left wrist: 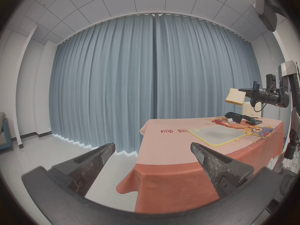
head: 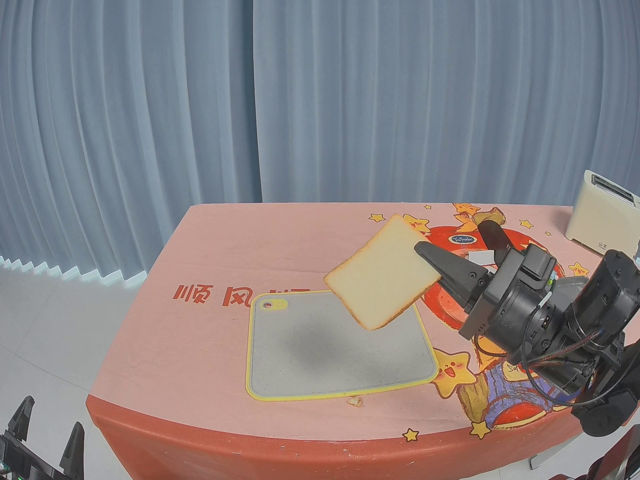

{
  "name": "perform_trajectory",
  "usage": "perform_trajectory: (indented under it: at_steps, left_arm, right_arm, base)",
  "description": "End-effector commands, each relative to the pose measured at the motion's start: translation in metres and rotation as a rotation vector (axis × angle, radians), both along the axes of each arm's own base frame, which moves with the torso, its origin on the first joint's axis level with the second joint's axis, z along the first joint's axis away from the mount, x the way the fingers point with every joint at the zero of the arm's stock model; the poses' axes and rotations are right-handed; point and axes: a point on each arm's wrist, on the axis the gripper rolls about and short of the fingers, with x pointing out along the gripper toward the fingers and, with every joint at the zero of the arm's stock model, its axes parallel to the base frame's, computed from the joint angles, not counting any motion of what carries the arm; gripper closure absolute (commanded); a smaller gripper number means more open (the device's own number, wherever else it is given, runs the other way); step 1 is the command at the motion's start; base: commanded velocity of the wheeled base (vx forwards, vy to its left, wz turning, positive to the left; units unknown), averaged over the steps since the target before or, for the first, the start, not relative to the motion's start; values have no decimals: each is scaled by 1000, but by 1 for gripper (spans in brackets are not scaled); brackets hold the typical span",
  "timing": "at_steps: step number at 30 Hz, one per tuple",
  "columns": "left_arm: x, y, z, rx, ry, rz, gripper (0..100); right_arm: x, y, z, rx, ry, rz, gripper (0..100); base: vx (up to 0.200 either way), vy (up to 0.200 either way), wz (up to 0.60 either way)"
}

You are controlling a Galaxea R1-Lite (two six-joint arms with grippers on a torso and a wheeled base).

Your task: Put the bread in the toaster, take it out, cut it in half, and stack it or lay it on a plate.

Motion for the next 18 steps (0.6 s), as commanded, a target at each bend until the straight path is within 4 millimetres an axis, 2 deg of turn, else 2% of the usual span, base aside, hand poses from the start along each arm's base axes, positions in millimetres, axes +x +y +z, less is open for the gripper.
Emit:
perform_trajectory:
  at_steps: [1, 18]
  left_arm:
    - [1, 0, -5, 1, 18, 1, 0]
    - [1, 0, -5, -1, 18, 1, 0]
  right_arm:
    - [4, 7, -13, -48, 24, 2, 100]
    - [24, 11, -45, -135, 103, -34, 100]
  base:
    - [0, 0, 0]
    - [0, 0, 0]
